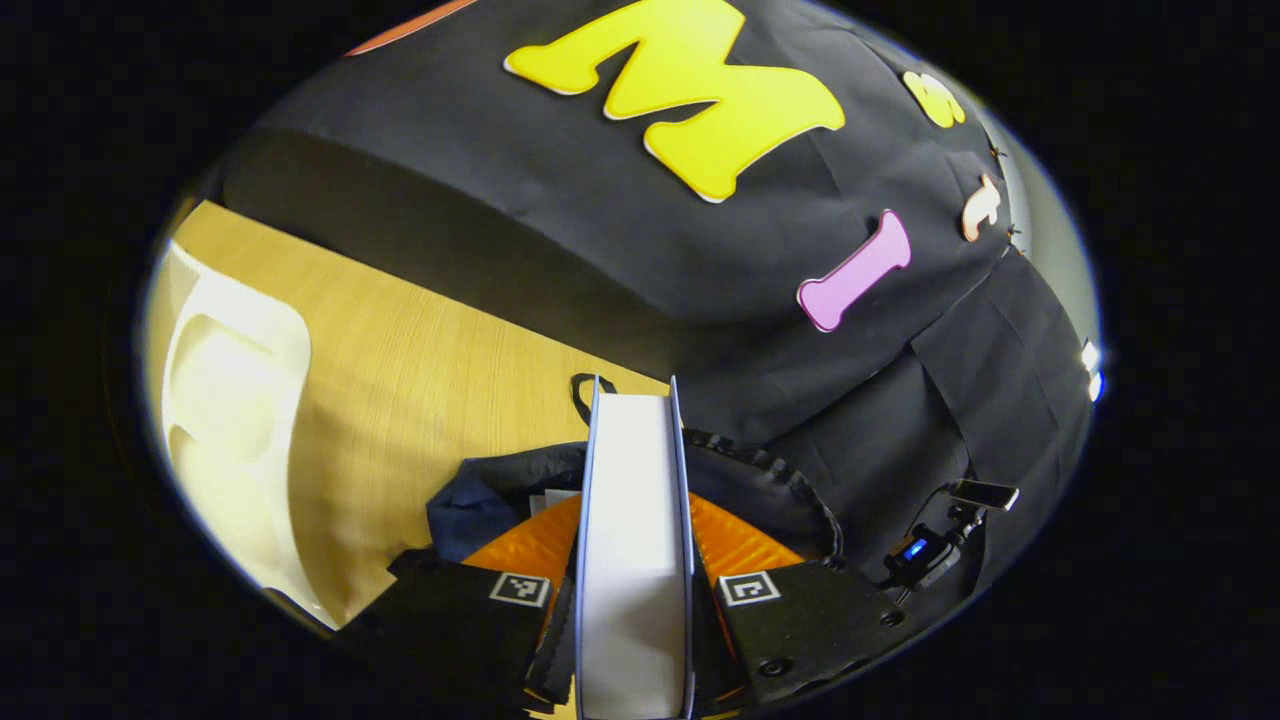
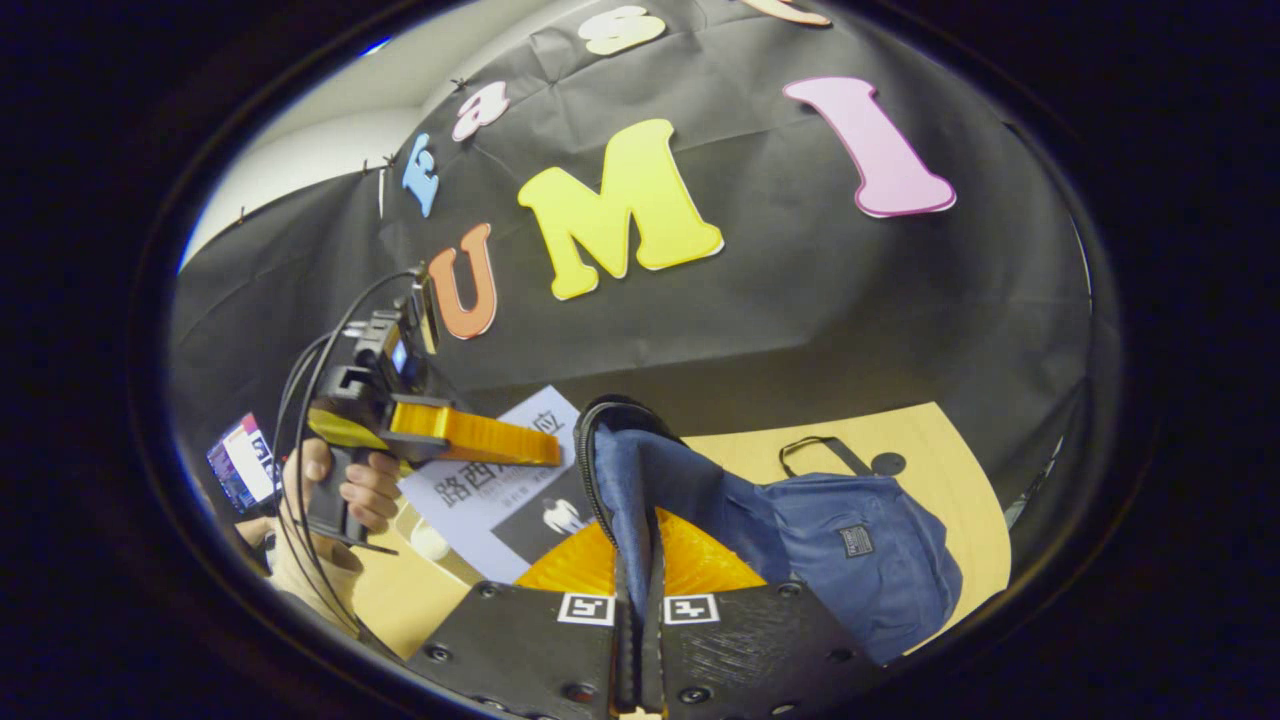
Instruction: Open the schoolbag, grab two books from the bookshelf and put them into the schoolbag.
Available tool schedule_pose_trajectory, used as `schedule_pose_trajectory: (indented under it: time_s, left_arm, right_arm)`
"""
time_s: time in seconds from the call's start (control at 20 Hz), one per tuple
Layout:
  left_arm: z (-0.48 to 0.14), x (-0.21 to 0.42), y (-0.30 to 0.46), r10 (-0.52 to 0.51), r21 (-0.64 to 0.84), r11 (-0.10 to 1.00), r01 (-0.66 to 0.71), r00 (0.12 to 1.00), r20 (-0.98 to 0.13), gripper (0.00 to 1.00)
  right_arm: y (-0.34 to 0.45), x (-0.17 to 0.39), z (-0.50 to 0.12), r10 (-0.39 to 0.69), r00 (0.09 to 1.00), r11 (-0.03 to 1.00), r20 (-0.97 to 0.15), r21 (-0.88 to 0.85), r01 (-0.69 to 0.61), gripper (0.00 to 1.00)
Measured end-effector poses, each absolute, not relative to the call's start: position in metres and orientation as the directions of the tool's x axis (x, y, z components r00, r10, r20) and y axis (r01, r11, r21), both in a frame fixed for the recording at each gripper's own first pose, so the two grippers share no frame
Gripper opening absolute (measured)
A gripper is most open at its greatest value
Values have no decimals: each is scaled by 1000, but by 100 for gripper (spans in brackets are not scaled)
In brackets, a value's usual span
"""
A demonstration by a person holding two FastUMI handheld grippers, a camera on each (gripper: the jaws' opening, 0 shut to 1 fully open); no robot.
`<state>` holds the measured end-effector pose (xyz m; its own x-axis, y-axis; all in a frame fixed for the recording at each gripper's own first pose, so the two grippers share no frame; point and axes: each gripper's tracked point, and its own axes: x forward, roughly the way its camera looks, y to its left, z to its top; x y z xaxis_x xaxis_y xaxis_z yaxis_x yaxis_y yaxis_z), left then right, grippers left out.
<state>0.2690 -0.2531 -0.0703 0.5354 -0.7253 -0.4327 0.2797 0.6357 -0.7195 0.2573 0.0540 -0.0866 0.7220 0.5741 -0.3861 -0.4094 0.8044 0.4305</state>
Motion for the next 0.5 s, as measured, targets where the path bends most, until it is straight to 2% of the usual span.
schedule_pose_trajectory:
  time_s: [0.15,0.3,0.35,0.4,0.5]
  left_arm:
    - [-84,278,-270,-711,-748,617,245,581,-396,47]
    - [-98,287,-281,-708,-814,546,197,628,-323,47]
    - [-104,287,-285,-708,-836,516,184,640,-297,52]
    - [-107,289,-288,-710,-858,485,170,649,-272,47]
    - [-117,289,-300,-720,-895,421,149,655,-230,47]
  right_arm:
    - [66,259,-84,568,718,814,-402,402,-419,2]
    - [70,262,-77,549,730,829,-407,376,-414,3]
    - [71,264,-74,545,733,832,-406,371,-412,3]
    - [73,263,-73,540,735,836,-410,363,-412,3]
    - [77,265,-72,539,733,839,-415,345,-421,3]
